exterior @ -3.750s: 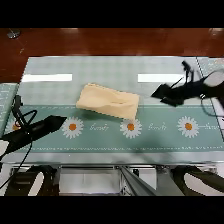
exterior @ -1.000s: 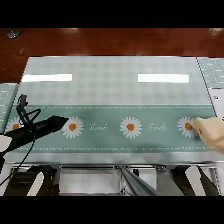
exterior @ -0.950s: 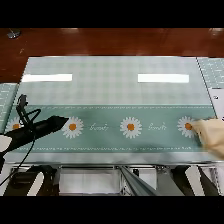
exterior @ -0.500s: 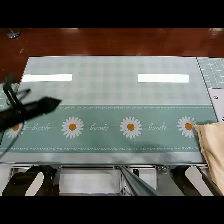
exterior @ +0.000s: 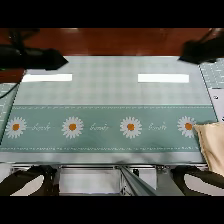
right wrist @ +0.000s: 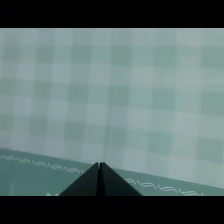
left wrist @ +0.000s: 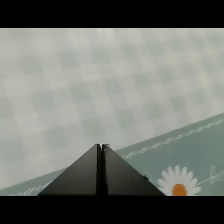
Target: Fold the shirts.
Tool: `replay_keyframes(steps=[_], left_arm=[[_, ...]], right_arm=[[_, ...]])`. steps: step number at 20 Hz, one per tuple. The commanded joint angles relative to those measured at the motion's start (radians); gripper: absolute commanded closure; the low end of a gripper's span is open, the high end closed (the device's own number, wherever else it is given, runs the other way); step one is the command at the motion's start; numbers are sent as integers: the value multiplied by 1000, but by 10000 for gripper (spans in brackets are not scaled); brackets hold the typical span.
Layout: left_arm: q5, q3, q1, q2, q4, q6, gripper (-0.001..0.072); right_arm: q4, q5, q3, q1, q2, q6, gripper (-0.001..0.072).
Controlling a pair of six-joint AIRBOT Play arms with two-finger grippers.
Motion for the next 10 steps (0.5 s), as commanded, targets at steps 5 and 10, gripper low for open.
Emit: replay_keyframes(steps=[5,10], left_arm=[[11,-169,-15,-107,254,-166,677],[27,-156,-3,-107,252,-172,677]], right_arm=[[-235,-103,-279,175,-153,145,695],[-238,-102,-279,171,-149,144,695]])
